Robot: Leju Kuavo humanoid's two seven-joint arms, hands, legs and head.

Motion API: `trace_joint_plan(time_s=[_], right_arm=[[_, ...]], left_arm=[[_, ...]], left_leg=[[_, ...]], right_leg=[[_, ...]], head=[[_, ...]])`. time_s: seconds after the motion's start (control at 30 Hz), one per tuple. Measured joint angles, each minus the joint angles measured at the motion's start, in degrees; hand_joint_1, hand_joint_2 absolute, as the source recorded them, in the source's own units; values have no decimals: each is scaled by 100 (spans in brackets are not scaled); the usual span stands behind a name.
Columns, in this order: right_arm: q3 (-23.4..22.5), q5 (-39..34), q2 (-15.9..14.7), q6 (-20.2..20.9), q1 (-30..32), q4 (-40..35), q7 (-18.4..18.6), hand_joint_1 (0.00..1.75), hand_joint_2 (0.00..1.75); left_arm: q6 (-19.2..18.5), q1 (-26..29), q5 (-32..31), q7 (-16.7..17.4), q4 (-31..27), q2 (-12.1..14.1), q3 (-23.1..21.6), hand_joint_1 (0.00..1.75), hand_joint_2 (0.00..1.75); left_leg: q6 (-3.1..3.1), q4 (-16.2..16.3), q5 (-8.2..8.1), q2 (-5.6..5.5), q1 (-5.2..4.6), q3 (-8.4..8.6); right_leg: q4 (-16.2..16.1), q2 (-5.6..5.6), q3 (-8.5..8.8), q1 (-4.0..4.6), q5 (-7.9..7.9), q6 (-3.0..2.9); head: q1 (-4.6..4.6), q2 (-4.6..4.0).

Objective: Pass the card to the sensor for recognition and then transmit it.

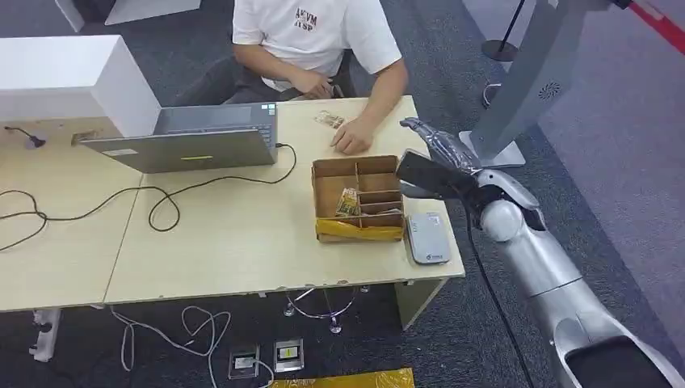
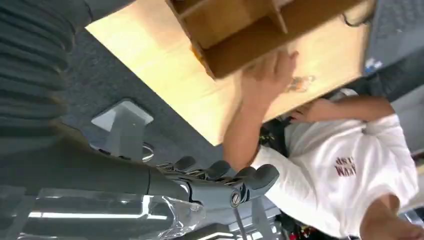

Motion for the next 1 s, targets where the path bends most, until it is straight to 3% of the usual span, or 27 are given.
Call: trace_joint_plan(time_s=[0.6,0.73,1.0], right_arm=[[-11,677,-177,70,778,-708,548,0,175],[-11,1034,-173,-29,779,-689,822,0,175],[0,1425,-63,-383,778,-452,872,0,175]], left_arm=[[-57,-24,-157,61,0,57,0,0,0],[-57,-24,-149,92,0,61,0,0,0],[-57,-25,-133,142,0,55,0,0,0]], left_leg=[[0,-1,0,-1,0,-1],[0,-1,0,-1,0,-2],[0,-2,0,-3,0,-6]], right_leg=[[0,0,0,0,0,0],[0,0,0,0,0,0],[1,-2,-1,0,0,0]], head=[[0,0],[-2,0],[0,0]])
